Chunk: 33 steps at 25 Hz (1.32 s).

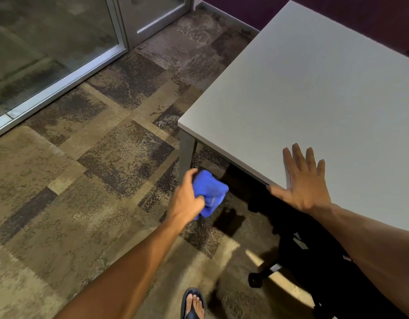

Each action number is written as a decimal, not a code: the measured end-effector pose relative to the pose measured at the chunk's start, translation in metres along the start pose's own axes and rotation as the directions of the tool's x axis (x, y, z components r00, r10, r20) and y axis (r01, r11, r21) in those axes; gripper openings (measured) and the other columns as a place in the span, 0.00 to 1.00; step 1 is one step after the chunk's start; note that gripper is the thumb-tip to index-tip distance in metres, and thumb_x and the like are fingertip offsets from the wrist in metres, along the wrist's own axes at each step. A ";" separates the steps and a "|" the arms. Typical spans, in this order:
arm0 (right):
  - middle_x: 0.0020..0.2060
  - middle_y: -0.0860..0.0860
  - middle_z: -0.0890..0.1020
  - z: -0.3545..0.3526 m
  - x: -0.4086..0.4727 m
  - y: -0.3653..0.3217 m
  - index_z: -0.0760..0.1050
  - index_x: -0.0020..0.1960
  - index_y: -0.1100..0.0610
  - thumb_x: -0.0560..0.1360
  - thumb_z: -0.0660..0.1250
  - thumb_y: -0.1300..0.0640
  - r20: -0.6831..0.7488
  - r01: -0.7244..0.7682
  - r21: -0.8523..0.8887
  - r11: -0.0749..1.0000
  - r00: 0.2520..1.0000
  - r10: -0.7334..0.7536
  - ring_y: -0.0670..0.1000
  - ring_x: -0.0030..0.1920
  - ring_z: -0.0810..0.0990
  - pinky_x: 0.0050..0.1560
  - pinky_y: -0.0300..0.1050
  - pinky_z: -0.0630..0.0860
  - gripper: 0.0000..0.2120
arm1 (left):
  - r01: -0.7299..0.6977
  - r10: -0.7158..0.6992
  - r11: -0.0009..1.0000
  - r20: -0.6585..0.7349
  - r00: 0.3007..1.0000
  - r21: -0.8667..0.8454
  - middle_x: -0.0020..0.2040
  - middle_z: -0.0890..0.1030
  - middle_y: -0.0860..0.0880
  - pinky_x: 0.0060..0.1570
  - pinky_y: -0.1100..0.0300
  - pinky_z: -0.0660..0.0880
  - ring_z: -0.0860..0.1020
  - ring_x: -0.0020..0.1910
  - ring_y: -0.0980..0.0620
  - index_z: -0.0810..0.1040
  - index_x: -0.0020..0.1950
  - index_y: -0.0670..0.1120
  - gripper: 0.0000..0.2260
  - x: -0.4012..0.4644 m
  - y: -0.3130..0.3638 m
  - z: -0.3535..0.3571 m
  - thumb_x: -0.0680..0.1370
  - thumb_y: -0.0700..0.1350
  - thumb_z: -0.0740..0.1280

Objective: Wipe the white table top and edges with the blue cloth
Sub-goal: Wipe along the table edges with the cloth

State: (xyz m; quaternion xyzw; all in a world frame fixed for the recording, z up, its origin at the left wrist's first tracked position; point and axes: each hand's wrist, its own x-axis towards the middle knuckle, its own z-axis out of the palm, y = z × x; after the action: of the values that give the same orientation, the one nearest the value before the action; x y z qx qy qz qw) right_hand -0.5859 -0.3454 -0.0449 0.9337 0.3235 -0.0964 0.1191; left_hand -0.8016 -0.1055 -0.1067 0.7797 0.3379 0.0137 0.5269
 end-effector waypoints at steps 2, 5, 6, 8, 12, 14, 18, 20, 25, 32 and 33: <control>0.80 0.50 0.29 -0.001 -0.001 -0.001 0.26 0.79 0.44 0.70 0.50 0.18 0.001 -0.007 -0.001 1.000 1.000 0.007 0.62 0.81 0.32 0.77 0.66 0.35 0.54 | 0.147 -0.165 0.955 -0.049 0.985 -0.257 0.59 0.78 0.48 0.47 0.47 0.81 0.81 0.47 0.51 0.60 0.68 0.56 0.30 0.011 -0.002 -0.016 0.71 0.39 0.68; 0.80 0.50 0.30 -0.003 -0.001 -0.002 0.26 0.80 0.44 0.69 0.48 0.18 0.001 -0.005 -0.001 1.000 1.000 0.005 0.62 0.81 0.33 0.78 0.67 0.36 0.53 | 0.218 -0.288 0.700 0.010 0.958 -0.680 0.58 0.78 0.46 0.56 0.43 0.78 0.81 0.53 0.45 0.63 0.59 0.52 0.25 0.023 0.002 -0.032 0.67 0.43 0.71; 0.80 0.50 0.30 -0.003 -0.001 -0.003 0.26 0.79 0.44 0.69 0.47 0.18 0.001 -0.003 -0.006 1.000 1.000 0.003 0.62 0.81 0.33 0.78 0.67 0.37 0.53 | 0.204 -0.282 0.630 0.024 0.959 -0.749 0.56 0.78 0.46 0.56 0.44 0.79 0.82 0.52 0.46 0.64 0.56 0.52 0.24 0.026 0.004 -0.037 0.66 0.42 0.72; 0.81 0.50 0.31 -0.002 -0.002 -0.001 0.27 0.80 0.45 0.69 0.45 0.18 -0.004 -0.002 -0.017 1.000 1.000 0.002 0.62 0.81 0.34 0.78 0.68 0.38 0.53 | 0.171 -0.234 0.586 0.036 0.971 -0.792 0.55 0.77 0.48 0.56 0.46 0.79 0.81 0.51 0.49 0.64 0.55 0.51 0.25 0.029 0.006 -0.043 0.65 0.39 0.72; 0.81 0.50 0.32 0.003 -0.001 0.001 0.29 0.81 0.46 0.68 0.42 0.16 -0.020 -0.002 -0.031 1.000 1.000 0.001 0.63 0.82 0.36 0.76 0.67 0.38 0.54 | 0.210 -0.285 0.738 -0.014 0.959 -0.641 0.55 0.80 0.46 0.47 0.51 0.81 0.82 0.49 0.48 0.71 0.57 0.50 0.19 0.028 0.002 -0.052 0.70 0.39 0.73; 0.81 0.50 0.31 0.004 0.000 0.002 0.29 0.81 0.45 0.68 0.42 0.16 -0.026 -0.008 -0.030 1.000 1.000 0.007 0.62 0.81 0.36 0.76 0.67 0.37 0.54 | 0.201 -0.323 0.813 -0.135 0.937 -0.547 0.50 0.82 0.50 0.40 0.59 0.78 0.83 0.47 0.50 0.77 0.53 0.52 0.12 0.029 -0.004 -0.057 0.73 0.39 0.72; 0.80 0.48 0.28 0.009 0.002 0.004 0.29 0.81 0.45 0.69 0.45 0.16 -0.037 -0.015 -0.039 0.999 0.999 0.014 0.62 0.82 0.37 0.76 0.68 0.40 0.55 | 0.208 -0.344 0.886 -0.286 0.894 -0.415 0.56 0.82 0.48 0.51 0.53 0.79 0.81 0.51 0.49 0.77 0.63 0.51 0.16 0.036 0.002 -0.063 0.76 0.42 0.70; 0.80 0.48 0.28 0.009 0.002 0.003 0.28 0.81 0.45 0.68 0.45 0.16 -0.039 -0.015 -0.035 0.999 0.999 0.014 0.62 0.82 0.37 0.77 0.68 0.41 0.55 | 0.206 -0.252 0.966 -0.399 0.882 -0.155 0.58 0.78 0.45 0.56 0.48 0.77 0.78 0.56 0.45 0.73 0.65 0.49 0.17 0.042 0.016 -0.065 0.77 0.47 0.68; 0.80 0.49 0.30 0.003 -0.001 0.001 0.24 0.79 0.44 0.67 0.42 0.15 0.003 -0.011 -0.013 1.000 1.000 0.011 0.62 0.81 0.33 0.78 0.68 0.39 0.54 | 0.092 -0.087 0.996 -0.568 0.818 -0.020 0.49 0.76 0.48 0.32 0.69 0.68 0.75 0.40 0.57 0.67 0.61 0.45 0.20 0.055 0.061 -0.062 0.75 0.49 0.72; 0.80 0.49 0.29 -0.003 -0.004 -0.002 0.24 0.79 0.43 0.64 0.38 0.14 0.019 0.001 0.011 1.000 1.000 -0.001 0.61 0.80 0.30 0.77 0.66 0.35 0.54 | -0.016 -0.235 0.902 -0.523 0.819 -0.430 0.72 0.67 0.44 0.68 0.47 0.70 0.68 0.70 0.45 0.59 0.77 0.45 0.42 0.054 0.089 -0.012 0.70 0.57 0.76; 0.80 0.48 0.29 -0.003 -0.004 -0.002 0.25 0.79 0.43 0.64 0.38 0.14 0.011 0.001 0.023 1.000 1.000 -0.001 0.60 0.81 0.31 0.77 0.65 0.34 0.54 | -0.038 -0.260 0.875 -0.537 0.803 -0.482 0.71 0.68 0.45 0.67 0.46 0.71 0.69 0.69 0.46 0.61 0.77 0.46 0.41 0.054 0.086 -0.009 0.70 0.56 0.76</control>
State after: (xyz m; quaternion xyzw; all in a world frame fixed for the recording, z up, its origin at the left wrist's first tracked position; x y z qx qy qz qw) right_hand -0.5902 -0.3458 -0.0412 0.9343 0.3222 -0.1055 0.1099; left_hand -0.7189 -0.0874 -0.0489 0.5636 0.5163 0.3028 0.5693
